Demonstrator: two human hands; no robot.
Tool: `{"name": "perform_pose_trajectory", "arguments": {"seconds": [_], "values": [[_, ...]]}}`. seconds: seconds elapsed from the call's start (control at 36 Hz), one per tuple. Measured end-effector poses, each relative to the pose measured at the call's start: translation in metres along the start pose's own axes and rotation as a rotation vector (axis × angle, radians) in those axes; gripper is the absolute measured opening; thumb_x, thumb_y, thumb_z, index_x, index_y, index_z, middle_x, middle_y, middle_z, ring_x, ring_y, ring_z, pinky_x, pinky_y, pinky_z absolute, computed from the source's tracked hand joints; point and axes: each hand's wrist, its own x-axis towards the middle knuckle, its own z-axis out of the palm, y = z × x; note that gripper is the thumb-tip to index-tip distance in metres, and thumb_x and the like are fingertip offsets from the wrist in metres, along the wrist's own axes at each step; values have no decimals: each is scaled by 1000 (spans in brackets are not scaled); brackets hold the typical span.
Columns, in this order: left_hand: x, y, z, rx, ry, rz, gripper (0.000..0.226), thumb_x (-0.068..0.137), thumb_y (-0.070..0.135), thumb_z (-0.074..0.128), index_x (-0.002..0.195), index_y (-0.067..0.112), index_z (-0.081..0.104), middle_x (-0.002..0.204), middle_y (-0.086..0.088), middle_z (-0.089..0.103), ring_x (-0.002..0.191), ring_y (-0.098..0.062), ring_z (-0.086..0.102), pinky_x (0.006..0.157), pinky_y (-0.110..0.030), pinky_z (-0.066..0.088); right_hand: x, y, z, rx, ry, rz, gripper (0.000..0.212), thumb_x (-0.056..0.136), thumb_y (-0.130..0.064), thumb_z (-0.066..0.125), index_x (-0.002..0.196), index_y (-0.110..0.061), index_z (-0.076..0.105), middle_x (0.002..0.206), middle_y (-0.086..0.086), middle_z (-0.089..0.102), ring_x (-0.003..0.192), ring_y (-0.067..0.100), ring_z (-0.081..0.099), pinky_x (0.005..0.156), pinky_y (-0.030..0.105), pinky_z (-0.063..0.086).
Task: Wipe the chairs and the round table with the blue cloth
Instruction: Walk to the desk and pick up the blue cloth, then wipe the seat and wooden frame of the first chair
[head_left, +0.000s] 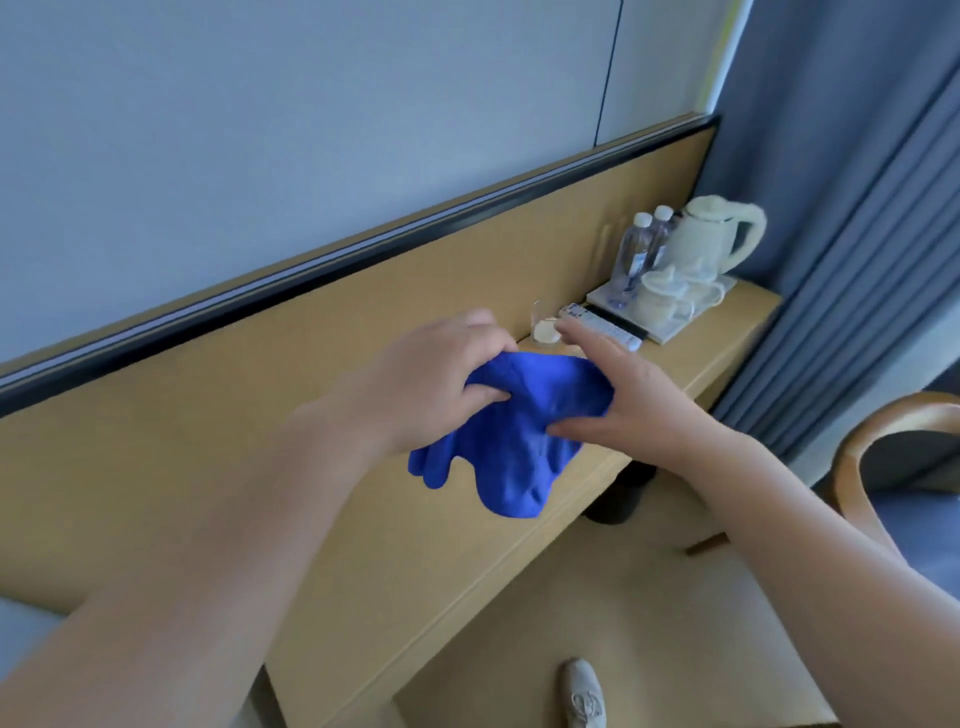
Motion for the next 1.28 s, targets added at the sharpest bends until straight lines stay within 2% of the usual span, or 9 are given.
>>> {"name": "perform_pose_trajectory", "arguments": {"seconds": [0.08,0.14,0.36,0.56,0.72,0.81,0.92,1.11,1.28], "values": [[11,22,10,-52,-20,75,19,86,22,62,105,22,60,95,12,48,84,-8,46,73,-24,36,-28,8,-20,50,55,55,50,66,-34,82,108,-46,57,98,-24,63,94,-4,57,79,19,44],[18,34,18,-107,-21,84,17,83,18,65,99,22,61,93,11,50,82,-7,47,72,-23,37,-50,16,-34,81,112,101,38,68,-25,82,97,-41,62,89,-22,65,86,-3,59,72,14,45],[47,84,63,-230,0,-23,29,69,19,76,89,22,56,88,15,53,78,7,47,60,-7,35,-124,47,-83,47,319,227,34,68,-18,81,91,-36,65,85,-22,64,84,-3,59,67,8,44],[78,141,102,-364,-74,-59,30,65,27,79,74,29,50,67,10,56,58,5,51,47,-10,38,-186,87,-128,91,427,293,34,68,-18,81,86,-41,63,87,-24,64,84,-4,60,62,8,45],[109,223,153,-633,-174,-61,39,74,26,76,102,30,49,88,8,66,77,-3,62,70,-26,52,-263,138,-170,167,566,395,31,69,-16,80,89,-33,63,82,-12,64,78,6,62,61,20,50],[116,245,173,-739,-195,-56,45,75,20,77,111,24,50,93,7,68,84,-2,63,74,-21,52,-284,153,-175,183,561,424,27,72,-15,78,89,-27,62,79,-9,63,75,5,62,56,16,49],[132,290,211,-682,-226,-7,22,75,19,75,90,20,59,76,6,66,70,-6,62,62,-19,49,-330,182,-195,180,542,463,30,74,-13,77,90,-33,62,81,-19,63,78,1,60,57,9,47],[154,360,263,-752,-364,143,23,76,20,72,79,37,57,71,14,63,69,-3,62,57,-12,46,-396,218,-224,-9,277,645,34,71,-26,71,99,-42,60,85,-17,63,83,7,62,71,31,58],[180,402,300,-812,-480,208,27,78,20,73,97,31,57,87,9,68,86,-11,66,67,-21,52,-414,234,-239,-79,224,682,15,78,-45,68,88,-33,65,80,-10,61,77,8,60,74,38,55]]}}
